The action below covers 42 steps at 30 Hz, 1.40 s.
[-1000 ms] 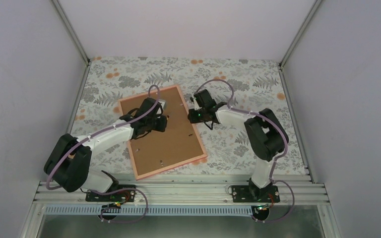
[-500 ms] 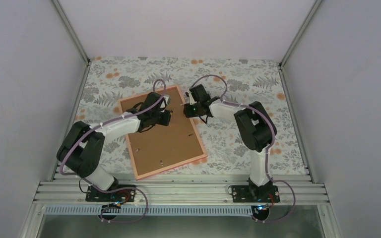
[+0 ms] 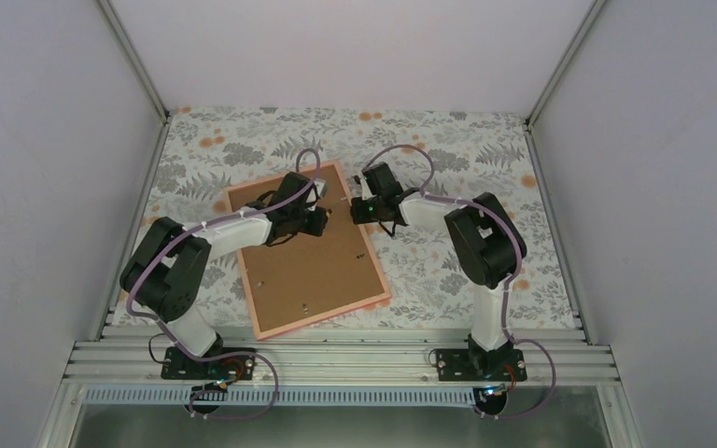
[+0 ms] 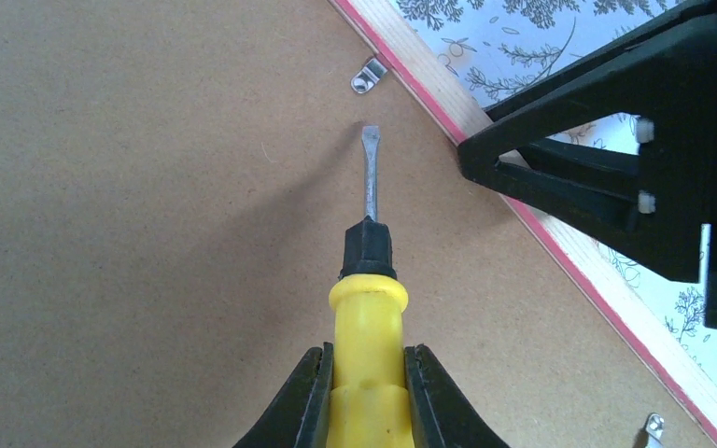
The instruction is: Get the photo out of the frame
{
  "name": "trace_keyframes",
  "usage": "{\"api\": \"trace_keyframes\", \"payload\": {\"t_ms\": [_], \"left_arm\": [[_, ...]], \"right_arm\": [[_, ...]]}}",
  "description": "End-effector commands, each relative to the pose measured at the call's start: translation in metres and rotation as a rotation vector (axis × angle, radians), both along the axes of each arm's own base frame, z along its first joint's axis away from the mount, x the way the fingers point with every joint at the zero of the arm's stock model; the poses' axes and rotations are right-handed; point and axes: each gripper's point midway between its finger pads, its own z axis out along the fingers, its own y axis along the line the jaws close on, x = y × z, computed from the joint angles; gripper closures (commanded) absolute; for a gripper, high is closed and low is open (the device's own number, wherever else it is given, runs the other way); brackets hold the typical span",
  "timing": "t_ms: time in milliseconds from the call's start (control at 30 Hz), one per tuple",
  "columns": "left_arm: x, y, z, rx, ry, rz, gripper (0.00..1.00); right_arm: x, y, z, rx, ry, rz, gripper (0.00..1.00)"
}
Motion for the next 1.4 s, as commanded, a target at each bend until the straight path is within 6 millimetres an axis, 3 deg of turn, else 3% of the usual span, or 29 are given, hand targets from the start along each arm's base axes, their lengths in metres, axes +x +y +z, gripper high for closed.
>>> {"api": "trace_keyframes", "payload": {"t_ms": [0, 667, 900, 1133, 1367], "left_arm": [[0.011, -0.012, 0.011, -0.046, -0.028, -0.027, 0.98], [0.016, -0.03, -0.002, -0.101, 0.011, -0.053, 0.98], [0.026, -0.024, -0.007, -0.078, 0.004, 0.013, 0.98], [0.034, -0.003, -0.013, -0.085, 0.009, 0.154, 0.98], [0.029, -0.009, -0.013, -0.111, 0.032, 0.12, 0.98]], "right_arm": [[-0.033, -0.02, -0.026, -0.066, 0.097, 0.006, 0.92], [-0.044, -0.024, -0.027, -0.054, 0.114, 0.014, 0.95], [-0.046, -0.025, -0.027, -0.056, 0.116, 0.018, 0.95], [-0.049, -0.027, -0.029, -0.058, 0.119, 0.016, 0.95], [-0.053, -0.028, -0.031, -0.054, 0.125, 0.017, 0.95]]}}
